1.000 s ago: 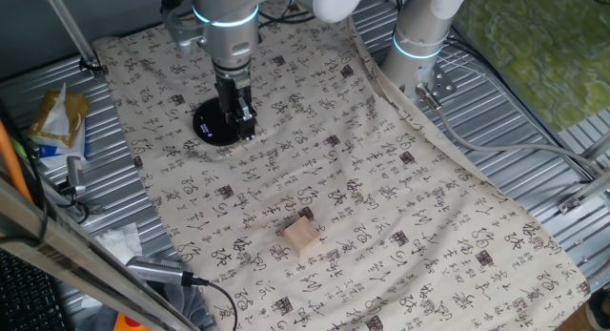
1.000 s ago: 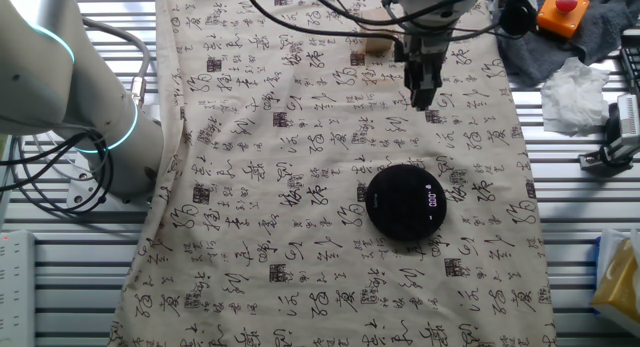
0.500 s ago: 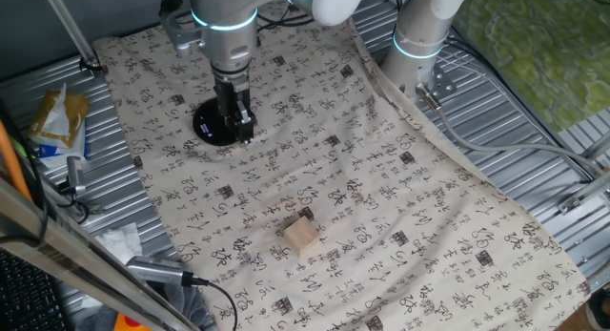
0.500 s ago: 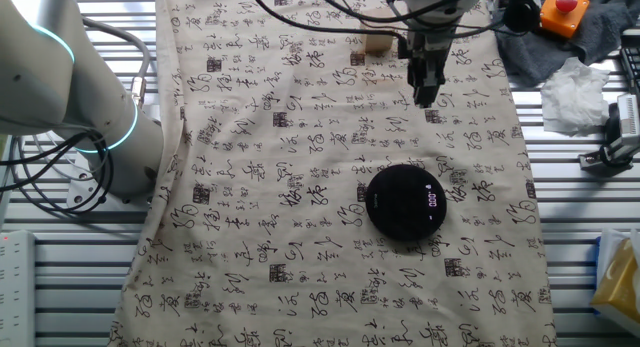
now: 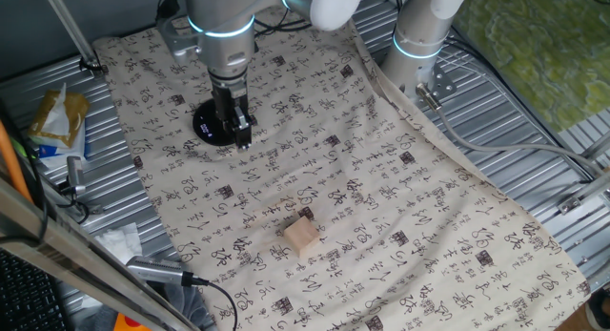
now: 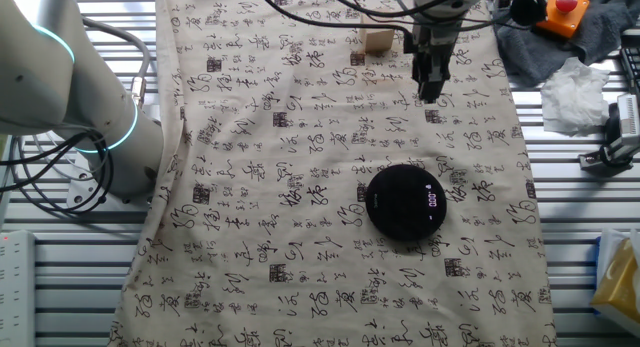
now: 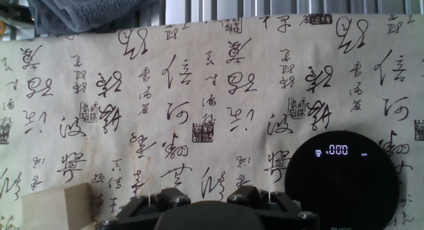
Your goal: Place the block on the scale
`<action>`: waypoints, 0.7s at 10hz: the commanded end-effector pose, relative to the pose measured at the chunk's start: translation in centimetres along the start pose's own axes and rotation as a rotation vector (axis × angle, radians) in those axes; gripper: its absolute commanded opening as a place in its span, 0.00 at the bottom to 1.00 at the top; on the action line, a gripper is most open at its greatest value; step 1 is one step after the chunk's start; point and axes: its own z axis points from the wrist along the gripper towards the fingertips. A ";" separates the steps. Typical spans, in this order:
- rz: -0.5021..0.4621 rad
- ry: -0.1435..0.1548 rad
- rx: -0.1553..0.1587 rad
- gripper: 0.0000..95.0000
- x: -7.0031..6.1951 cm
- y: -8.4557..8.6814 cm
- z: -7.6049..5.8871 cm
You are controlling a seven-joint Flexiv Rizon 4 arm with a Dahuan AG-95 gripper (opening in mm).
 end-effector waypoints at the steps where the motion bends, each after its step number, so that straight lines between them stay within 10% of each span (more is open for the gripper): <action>1: 0.000 -0.002 0.001 0.60 0.0 0.2 0.1; 7: -0.017 -0.001 0.019 0.60 -0.6 1.3 0.8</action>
